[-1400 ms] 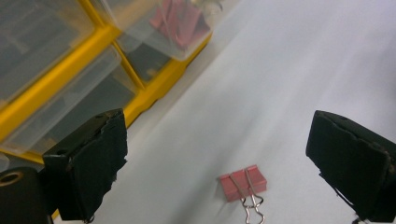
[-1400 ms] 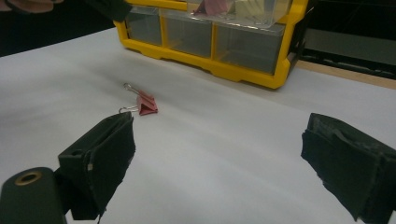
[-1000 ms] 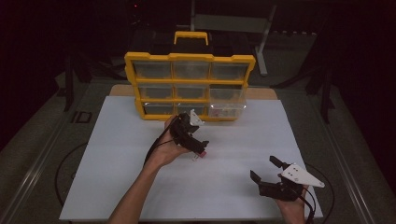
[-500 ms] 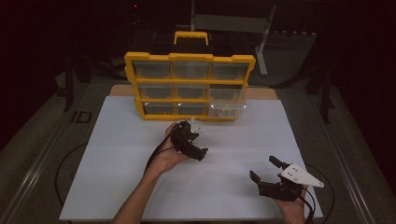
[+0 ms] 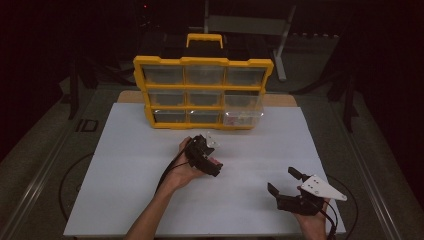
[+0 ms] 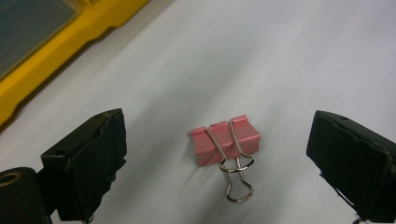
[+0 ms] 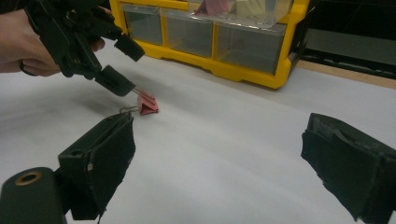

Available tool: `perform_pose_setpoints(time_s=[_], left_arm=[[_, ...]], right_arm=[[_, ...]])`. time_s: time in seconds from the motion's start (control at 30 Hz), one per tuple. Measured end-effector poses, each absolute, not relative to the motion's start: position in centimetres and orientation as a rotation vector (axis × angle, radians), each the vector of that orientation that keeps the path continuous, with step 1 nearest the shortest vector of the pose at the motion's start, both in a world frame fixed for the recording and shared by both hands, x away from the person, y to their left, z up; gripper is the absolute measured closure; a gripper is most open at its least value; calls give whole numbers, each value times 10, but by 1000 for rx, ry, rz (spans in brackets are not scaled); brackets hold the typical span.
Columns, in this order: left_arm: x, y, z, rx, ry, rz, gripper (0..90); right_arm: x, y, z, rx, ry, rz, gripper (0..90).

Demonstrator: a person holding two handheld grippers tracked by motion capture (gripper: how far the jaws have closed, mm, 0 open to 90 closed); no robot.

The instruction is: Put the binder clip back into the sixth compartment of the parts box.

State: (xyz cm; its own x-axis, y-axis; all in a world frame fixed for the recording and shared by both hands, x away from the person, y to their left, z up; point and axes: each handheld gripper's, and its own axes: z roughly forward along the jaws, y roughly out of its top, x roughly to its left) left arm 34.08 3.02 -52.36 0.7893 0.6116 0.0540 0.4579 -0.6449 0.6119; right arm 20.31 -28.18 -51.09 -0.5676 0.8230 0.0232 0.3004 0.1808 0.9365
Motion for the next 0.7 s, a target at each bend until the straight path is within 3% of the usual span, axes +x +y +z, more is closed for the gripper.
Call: perform_pose_setpoints(time_s=[0.37, 0.7], left_arm=[[339, 22, -542, 2429, 810, 317, 70], [339, 21, -551, 2415, 857, 293, 242]], right_arm=[[204, -282, -511, 1049, 1967, 1378, 90], [204, -282, -511, 1052, 1965, 1379, 90]])
